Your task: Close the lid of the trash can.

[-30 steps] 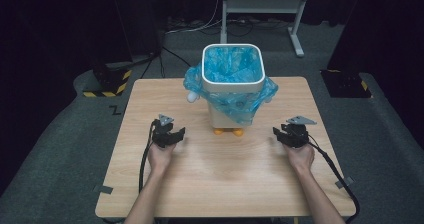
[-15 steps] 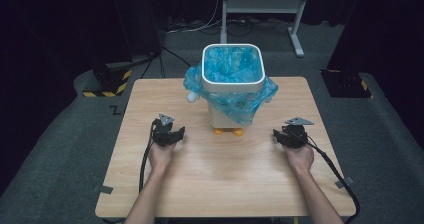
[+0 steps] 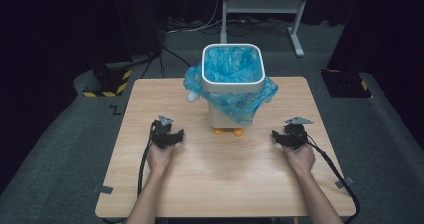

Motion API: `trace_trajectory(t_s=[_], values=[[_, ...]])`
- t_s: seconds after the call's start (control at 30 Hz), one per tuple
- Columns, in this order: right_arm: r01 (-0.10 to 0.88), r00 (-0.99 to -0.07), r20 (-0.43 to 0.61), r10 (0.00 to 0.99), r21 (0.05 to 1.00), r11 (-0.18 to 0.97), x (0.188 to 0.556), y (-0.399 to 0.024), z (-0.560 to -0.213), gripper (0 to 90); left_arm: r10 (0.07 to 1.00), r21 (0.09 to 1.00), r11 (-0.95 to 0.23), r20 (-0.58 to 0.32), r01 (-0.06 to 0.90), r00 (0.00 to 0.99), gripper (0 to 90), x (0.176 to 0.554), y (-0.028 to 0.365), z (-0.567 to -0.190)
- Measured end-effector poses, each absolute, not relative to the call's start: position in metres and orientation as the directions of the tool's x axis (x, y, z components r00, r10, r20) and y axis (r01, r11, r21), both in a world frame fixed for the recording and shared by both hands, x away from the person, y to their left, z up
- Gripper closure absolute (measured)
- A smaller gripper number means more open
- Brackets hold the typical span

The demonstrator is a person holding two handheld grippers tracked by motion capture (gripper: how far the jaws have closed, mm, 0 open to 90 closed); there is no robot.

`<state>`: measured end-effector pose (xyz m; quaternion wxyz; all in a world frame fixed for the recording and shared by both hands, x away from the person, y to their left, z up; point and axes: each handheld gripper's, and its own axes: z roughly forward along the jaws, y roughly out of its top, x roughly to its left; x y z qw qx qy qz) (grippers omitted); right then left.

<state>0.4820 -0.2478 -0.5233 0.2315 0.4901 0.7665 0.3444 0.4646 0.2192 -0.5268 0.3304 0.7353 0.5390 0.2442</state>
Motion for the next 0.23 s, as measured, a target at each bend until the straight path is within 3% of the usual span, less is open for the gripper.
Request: trace_trajectory(t_s=[0.23], values=[[0.593,-0.416,-0.012,0.909,0.754,0.282,0.4820,-0.2479,-0.5234,40.6,0.954,0.746,-0.203,0.004,0.634,0.301,29.9,0.4648,0.2197,-0.5268]])
